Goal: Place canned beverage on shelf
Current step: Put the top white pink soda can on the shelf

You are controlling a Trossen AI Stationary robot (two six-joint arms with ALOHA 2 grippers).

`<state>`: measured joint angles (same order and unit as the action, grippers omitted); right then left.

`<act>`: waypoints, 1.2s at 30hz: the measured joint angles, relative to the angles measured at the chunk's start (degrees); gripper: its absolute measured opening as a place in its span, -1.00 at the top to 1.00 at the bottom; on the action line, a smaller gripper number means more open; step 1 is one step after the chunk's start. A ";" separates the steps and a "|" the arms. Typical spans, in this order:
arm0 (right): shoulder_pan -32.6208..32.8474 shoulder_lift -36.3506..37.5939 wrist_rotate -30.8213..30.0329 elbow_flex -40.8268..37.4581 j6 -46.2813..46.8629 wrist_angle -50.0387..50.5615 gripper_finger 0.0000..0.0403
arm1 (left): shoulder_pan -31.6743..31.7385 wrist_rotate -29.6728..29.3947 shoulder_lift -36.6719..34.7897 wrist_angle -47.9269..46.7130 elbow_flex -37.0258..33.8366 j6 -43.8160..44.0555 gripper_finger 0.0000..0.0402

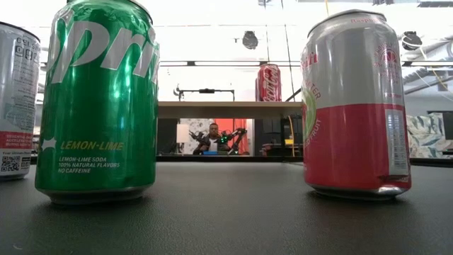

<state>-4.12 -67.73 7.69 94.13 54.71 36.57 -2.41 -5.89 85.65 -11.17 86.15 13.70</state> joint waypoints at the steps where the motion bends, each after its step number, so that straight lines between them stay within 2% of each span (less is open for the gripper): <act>1: -0.09 0.77 -0.03 0.02 -2.43 -1.85 -0.87 | 0.31 1.02 0.00 0.31 0.62 1.14 -0.22; 4: -0.33 2.51 0.05 0.02 -8.64 -6.67 -0.93 | 1.47 5.75 0.00 0.30 3.06 4.21 -0.22; 9: -0.33 4.18 -0.02 0.02 -17.02 -16.44 -0.94 | 4.40 19.66 0.00 5.78 6.24 7.16 -0.22; 13: -0.33 4.00 -0.10 0.02 -22.90 -22.74 -0.94 | 7.32 29.03 0.00 14.14 8.31 13.43 -0.22; 16: -0.33 2.72 -0.52 0.02 -26.20 -27.75 -0.94 | 9.43 33.53 -0.11 22.68 8.43 20.03 -0.22; 20: -0.37 -0.07 -3.58 0.02 -30.54 -36.64 -0.94 | 11.68 35.90 -0.04 30.36 8.43 25.09 -0.23; 27: -2.60 -5.92 -4.71 0.17 -31.29 -50.34 -0.94 | 14.51 36.04 0.52 32.81 8.33 29.73 -0.23; 30: -3.88 -8.17 -4.22 2.57 -29.48 -49.62 -0.94 | 14.98 36.44 1.70 36.91 8.35 33.13 -0.23; 36: -6.51 -12.30 2.08 9.77 -28.31 -46.61 -0.94 | 15.05 39.05 7.04 47.94 8.34 40.64 -0.23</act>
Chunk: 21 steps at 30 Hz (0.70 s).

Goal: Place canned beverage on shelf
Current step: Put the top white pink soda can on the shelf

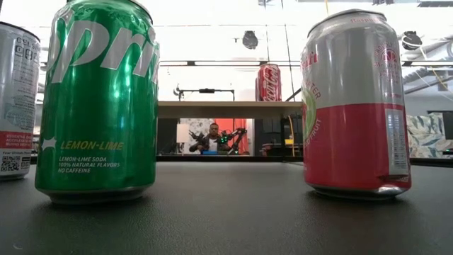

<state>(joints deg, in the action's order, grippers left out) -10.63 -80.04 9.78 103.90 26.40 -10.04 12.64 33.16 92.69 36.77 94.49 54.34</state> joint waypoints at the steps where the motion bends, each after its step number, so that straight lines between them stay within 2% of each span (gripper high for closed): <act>1: -0.52 -0.56 1.21 1.27 0.21 1.24 -0.94 | -0.02 0.07 0.79 1.30 -0.01 0.86 -0.23; 6: -2.75 -3.17 8.25 7.88 1.64 9.35 -0.94 | -0.02 0.12 4.00 5.64 -0.01 3.69 -0.23; 12: -2.92 -5.19 12.37 11.23 1.47 13.85 -0.92 | -0.02 0.45 5.46 8.08 -0.03 3.64 -0.23; 15: -2.92 -5.18 13.01 11.25 1.56 13.85 -0.79 | -0.02 1.79 5.44 8.49 -0.03 3.02 -0.23; 21: -3.32 -5.10 13.31 11.30 1.32 13.90 -0.36 | 0.23 3.15 5.41 7.60 -0.03 2.27 -0.24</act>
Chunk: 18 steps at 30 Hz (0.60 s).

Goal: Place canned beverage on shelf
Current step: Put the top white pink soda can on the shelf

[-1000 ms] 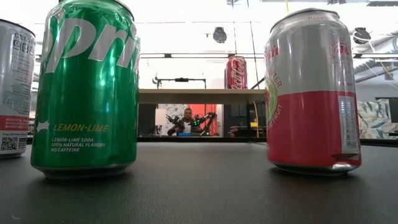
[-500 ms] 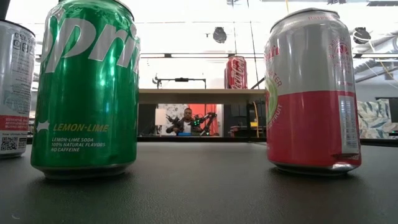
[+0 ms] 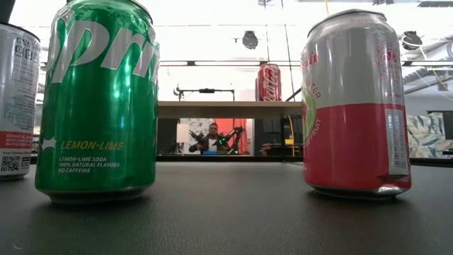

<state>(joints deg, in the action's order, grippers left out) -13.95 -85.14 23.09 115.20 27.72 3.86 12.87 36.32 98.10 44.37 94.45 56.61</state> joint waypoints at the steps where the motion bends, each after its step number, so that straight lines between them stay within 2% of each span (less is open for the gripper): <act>1: -0.21 0.02 0.00 0.02 -0.15 0.22 -0.29 | 0.15 0.00 -0.01 -0.32 0.00 0.00 -0.25; 6: -1.27 0.04 0.49 0.04 -0.13 1.28 -0.04 | 0.89 -0.41 -0.20 -2.67 0.04 -0.34 -0.34; 11: -3.04 0.35 -0.68 -0.02 -0.12 2.40 -0.09 | 1.16 -3.92 -0.17 -4.85 0.04 -1.50 -0.53; 18: -4.99 2.49 -0.88 -0.08 1.46 5.04 -0.13 | 2.31 -3.95 -0.15 -5.08 0.04 -1.43 -0.83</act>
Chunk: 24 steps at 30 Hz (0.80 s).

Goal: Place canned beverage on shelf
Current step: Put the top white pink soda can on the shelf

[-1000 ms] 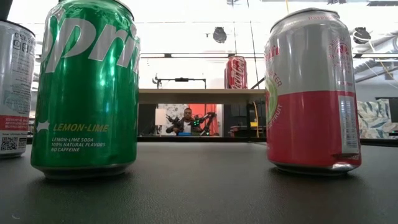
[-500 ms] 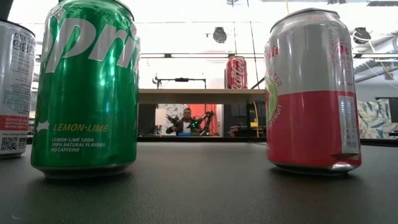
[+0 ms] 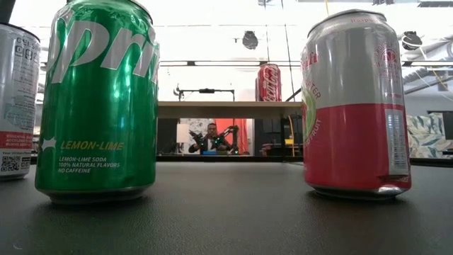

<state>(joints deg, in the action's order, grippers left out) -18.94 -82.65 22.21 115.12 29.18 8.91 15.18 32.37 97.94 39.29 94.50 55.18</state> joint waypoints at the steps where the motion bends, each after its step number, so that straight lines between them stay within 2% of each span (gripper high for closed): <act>1: -0.18 0.47 0.08 0.01 -0.03 0.82 -0.12 | 0.41 0.03 -0.03 -0.02 0.00 -0.01 -0.87; 4: -0.24 1.49 -0.08 0.01 -0.33 3.33 -0.13 | 1.57 0.24 -0.47 -1.36 0.00 -0.28 -0.93; 8: -0.22 2.64 -3.16 0.01 -1.76 7.33 -0.13 | 3.36 0.04 -2.17 -6.03 -0.06 -2.15 -0.95; 12: -0.22 3.66 -6.51 0.05 -2.87 11.00 -0.13 | 4.07 -4.33 -6.14 -15.91 -0.05 -13.18 -0.95; 17: 0.01 3.22 -10.12 0.08 -2.89 12.79 -0.13 | 2.68 -12.55 -11.54 -30.52 -0.04 -28.63 -0.95; 21: 0.30 1.95 -12.37 0.08 -2.86 12.66 -0.13 | 0.70 -15.52 -13.66 -40.24 -0.04 -33.11 -0.95; 24: 0.33 0.53 -13.23 0.08 -2.27 12.48 -0.13 | -1.08 -19.88 -14.17 -45.77 -0.04 -34.87 -0.95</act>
<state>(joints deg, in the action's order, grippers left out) -18.61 -82.12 8.97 115.20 26.91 21.39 14.10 12.48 83.77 -6.49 94.45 20.31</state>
